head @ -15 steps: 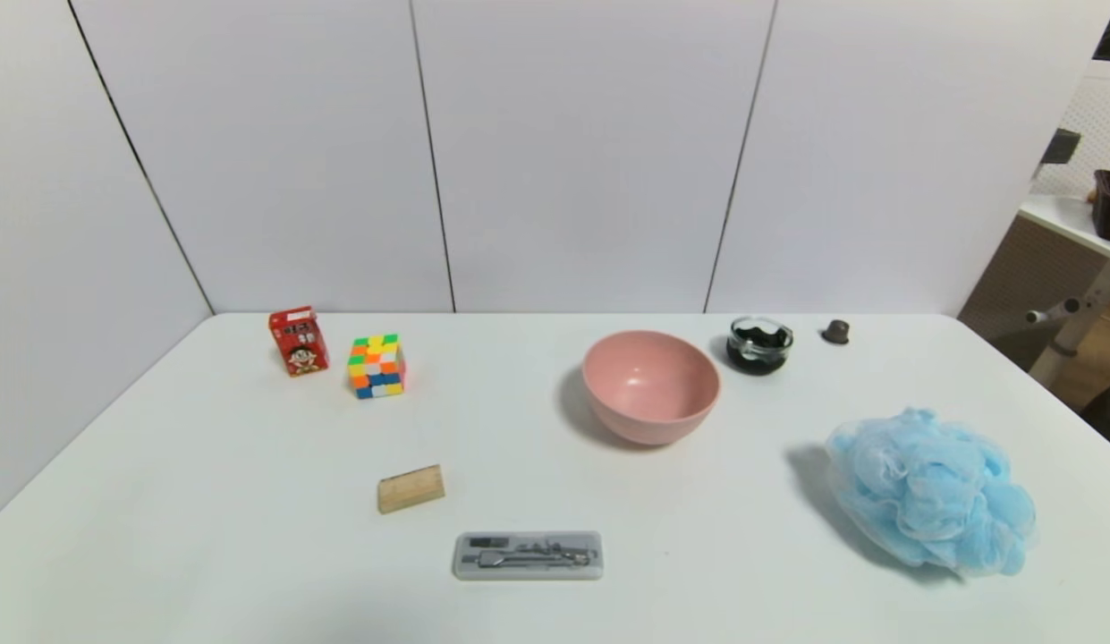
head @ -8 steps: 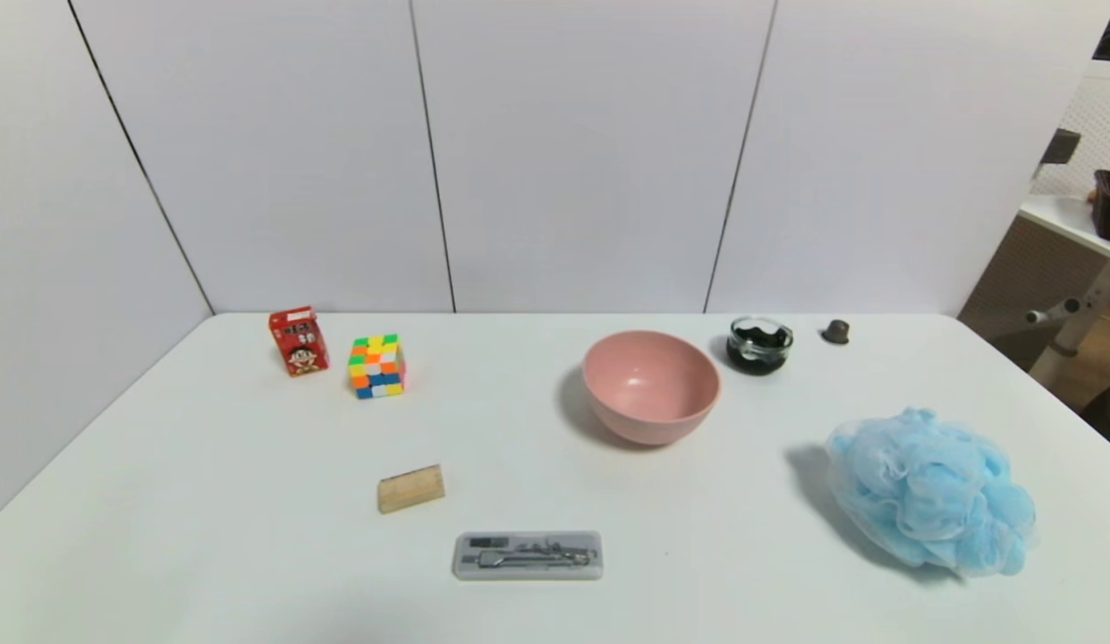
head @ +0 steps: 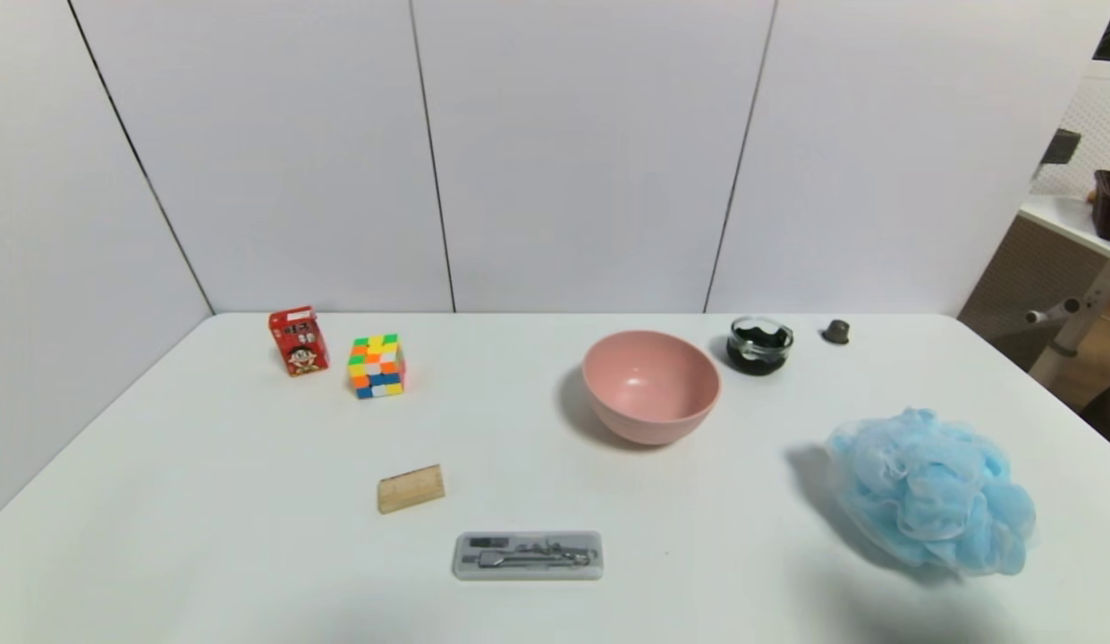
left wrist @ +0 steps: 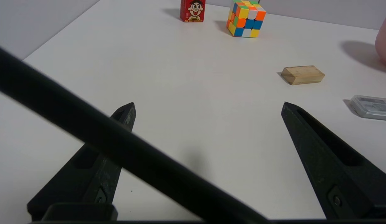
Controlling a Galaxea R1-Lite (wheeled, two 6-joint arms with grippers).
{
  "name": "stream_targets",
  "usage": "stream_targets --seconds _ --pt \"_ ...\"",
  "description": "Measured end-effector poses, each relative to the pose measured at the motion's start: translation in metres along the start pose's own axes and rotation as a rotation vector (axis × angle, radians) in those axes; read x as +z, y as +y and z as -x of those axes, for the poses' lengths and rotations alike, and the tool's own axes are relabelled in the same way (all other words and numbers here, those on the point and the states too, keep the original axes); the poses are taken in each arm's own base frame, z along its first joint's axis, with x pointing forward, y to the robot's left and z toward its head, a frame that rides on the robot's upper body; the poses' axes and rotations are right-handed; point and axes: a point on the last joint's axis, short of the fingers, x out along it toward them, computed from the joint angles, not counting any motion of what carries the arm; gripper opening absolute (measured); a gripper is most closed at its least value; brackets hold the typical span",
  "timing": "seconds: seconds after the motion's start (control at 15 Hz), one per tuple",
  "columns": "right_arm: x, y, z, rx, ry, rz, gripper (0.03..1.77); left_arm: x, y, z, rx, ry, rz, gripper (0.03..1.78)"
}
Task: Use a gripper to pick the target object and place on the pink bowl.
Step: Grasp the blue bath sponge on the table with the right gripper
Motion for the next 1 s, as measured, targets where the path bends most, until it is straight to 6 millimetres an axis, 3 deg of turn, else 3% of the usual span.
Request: stream_targets --seconds 0.27,0.47,0.8,1.0 --pt "0.038 -0.01 -0.061 0.042 0.168 -0.011 1.71 0.0 0.0 0.0 0.0 0.0 0.0 1.69" --pt "0.05 -0.011 -0.093 0.089 0.359 -0.018 1.71 0.0 0.0 0.0 0.0 -0.001 0.0 1.69" --pt "0.036 -0.003 -0.132 0.17 0.651 -0.012 1.71 0.0 0.0 0.0 0.0 0.0 0.0 1.69" --pt "0.022 0.001 -0.14 0.199 0.775 -0.008 1.71 0.0 0.0 0.0 0.0 0.0 0.0 1.69"
